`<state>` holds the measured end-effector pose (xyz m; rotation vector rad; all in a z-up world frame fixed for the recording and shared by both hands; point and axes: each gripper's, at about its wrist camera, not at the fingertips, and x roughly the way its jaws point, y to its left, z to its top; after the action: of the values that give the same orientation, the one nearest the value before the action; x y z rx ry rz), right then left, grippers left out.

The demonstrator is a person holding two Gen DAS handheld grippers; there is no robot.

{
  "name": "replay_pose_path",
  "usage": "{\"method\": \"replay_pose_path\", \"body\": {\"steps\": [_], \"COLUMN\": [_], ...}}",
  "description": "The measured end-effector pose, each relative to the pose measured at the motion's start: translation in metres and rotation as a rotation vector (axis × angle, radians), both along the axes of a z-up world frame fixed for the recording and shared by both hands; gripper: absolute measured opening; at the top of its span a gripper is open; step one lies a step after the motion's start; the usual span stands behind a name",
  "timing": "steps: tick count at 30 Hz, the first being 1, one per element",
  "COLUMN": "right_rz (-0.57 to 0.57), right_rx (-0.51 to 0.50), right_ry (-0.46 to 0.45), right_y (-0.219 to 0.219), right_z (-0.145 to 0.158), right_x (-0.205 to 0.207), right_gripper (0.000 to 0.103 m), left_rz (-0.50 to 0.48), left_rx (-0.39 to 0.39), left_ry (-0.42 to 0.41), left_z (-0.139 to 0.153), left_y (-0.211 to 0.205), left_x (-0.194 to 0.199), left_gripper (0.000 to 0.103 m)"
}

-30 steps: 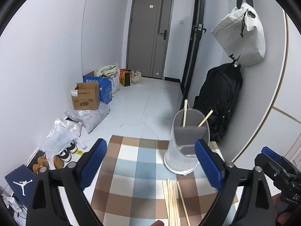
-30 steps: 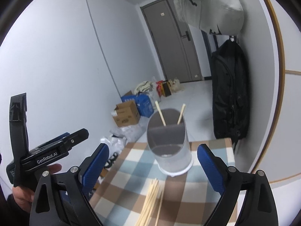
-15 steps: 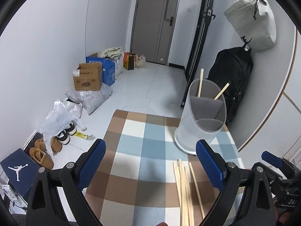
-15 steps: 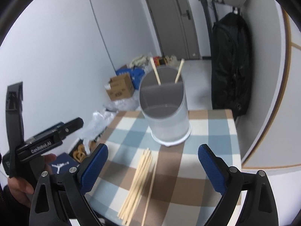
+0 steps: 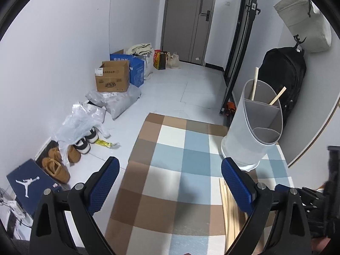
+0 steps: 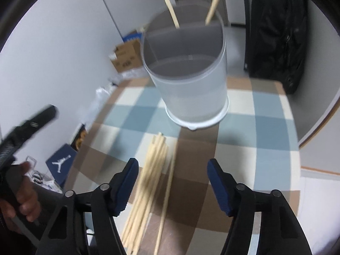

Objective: Organize utensils
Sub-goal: 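Lower the right gripper onto the remaining chopsticks and close it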

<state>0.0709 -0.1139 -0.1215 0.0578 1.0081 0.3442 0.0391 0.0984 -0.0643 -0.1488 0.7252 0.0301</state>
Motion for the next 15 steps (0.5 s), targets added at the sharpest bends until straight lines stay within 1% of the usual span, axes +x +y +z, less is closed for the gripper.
{"method": "replay_pose_path", "body": {"steps": [3, 4, 5, 6, 7, 9, 15], "right_rz": [-0.001, -0.001, 0.004, 0.012, 0.017, 0.026, 0.064], "right_rx": [-0.041, -0.055, -0.071, -0.081, -0.096, -0.112, -0.161], "right_ry": [0.039, 0.047, 0.058, 0.065, 0.070, 0.068, 0.078], "right_y": [0.005, 0.006, 0.009, 0.011, 0.013, 0.018, 0.034], "right_z": [-0.014, -0.017, -0.022, -0.025, -0.027, -0.031, -0.036], "right_x": [0.015, 0.019, 0.024, 0.028, 0.031, 0.036, 0.046], "right_gripper": [0.053, 0.050, 0.043, 0.042, 0.042, 0.038, 0.035], "left_rz": [-0.007, -0.004, -0.002, 0.000, 0.001, 0.004, 0.028], "left_rx": [-0.005, -0.011, -0.014, -0.015, -0.015, -0.014, -0.031], "left_ry": [0.009, 0.018, 0.022, 0.025, 0.028, 0.033, 0.062], "left_z": [-0.001, -0.002, -0.003, -0.003, -0.003, -0.004, -0.008], "left_y": [0.004, 0.006, 0.008, 0.010, 0.011, 0.013, 0.021], "left_x": [0.003, 0.004, 0.006, 0.007, 0.008, 0.010, 0.014], "left_gripper": [0.094, 0.094, 0.094, 0.094, 0.094, 0.094, 0.094]}}
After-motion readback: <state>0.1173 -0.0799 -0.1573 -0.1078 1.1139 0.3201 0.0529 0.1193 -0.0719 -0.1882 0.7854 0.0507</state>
